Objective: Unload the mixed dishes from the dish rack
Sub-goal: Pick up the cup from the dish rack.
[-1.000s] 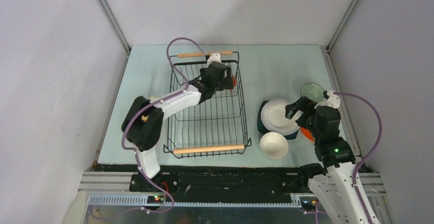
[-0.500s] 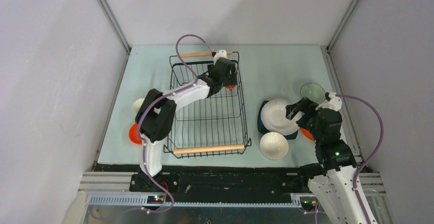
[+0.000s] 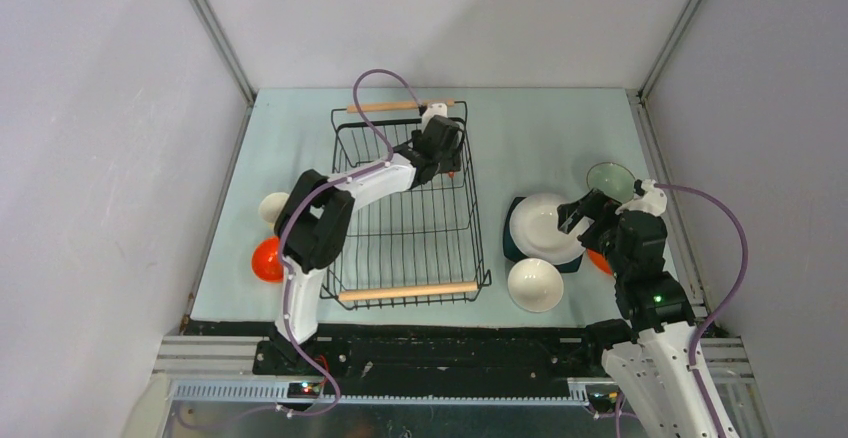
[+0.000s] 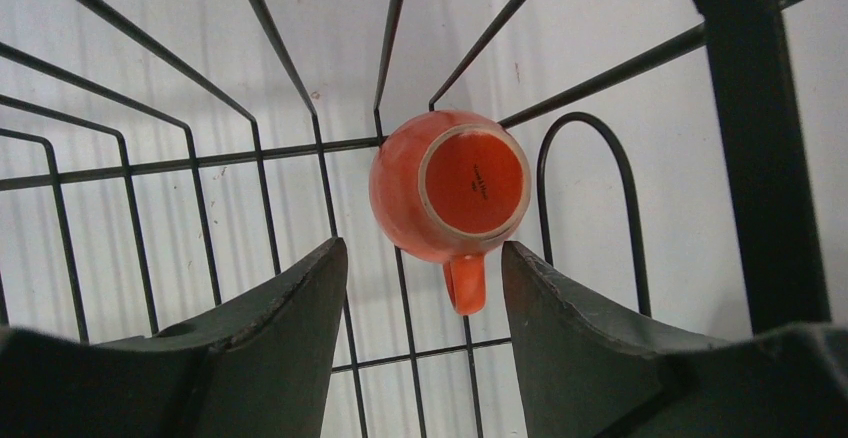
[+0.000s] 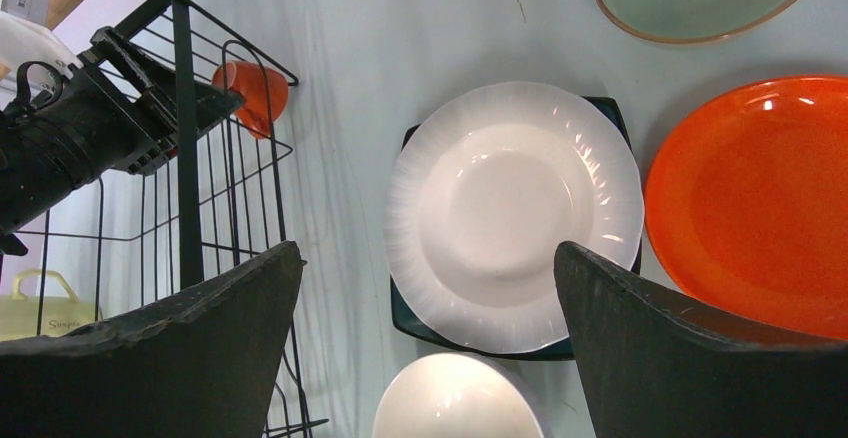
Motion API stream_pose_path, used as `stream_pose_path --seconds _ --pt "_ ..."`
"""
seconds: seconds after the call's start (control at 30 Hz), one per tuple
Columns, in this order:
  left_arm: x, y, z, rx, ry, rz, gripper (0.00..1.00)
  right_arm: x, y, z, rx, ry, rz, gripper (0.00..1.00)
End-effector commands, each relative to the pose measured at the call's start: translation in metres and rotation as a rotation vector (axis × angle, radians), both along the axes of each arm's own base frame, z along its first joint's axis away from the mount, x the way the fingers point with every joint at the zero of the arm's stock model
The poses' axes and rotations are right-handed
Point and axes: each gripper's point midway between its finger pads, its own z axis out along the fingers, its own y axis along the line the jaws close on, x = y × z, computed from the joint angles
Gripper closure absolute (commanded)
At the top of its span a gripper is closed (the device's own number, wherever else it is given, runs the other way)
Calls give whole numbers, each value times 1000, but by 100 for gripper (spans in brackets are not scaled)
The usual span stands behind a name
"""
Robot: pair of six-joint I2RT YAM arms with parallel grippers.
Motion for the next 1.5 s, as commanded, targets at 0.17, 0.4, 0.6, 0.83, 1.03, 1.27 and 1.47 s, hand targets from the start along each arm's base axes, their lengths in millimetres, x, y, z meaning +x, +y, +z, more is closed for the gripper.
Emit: stream_pose_path --seconds 0.17,0.4,0.6,0.83,1.03,1.27,1.47 --pt "-3 -17 9 0 25 -113 38 4 2 6 14 -30 1 1" --pt "-9 -21 3 15 95 -144 40 4 3 5 14 -25 2 1" --pt "-9 -18 -8 51 145 -119 41 5 3 5 14 -26 3 0" --pt "-8 -10 -18 95 179 -75 45 4 2 6 15 -31 3 0" --pt "-3 -11 -16 83 169 -67 50 3 2 7 16 -35 4 1" --pt "0 -2 -17 120 162 -41 58 1 0 10 15 -46 -8 1" --pt "5 -7 -14 127 132 -94 65 1 0 10 16 -48 -10 1"
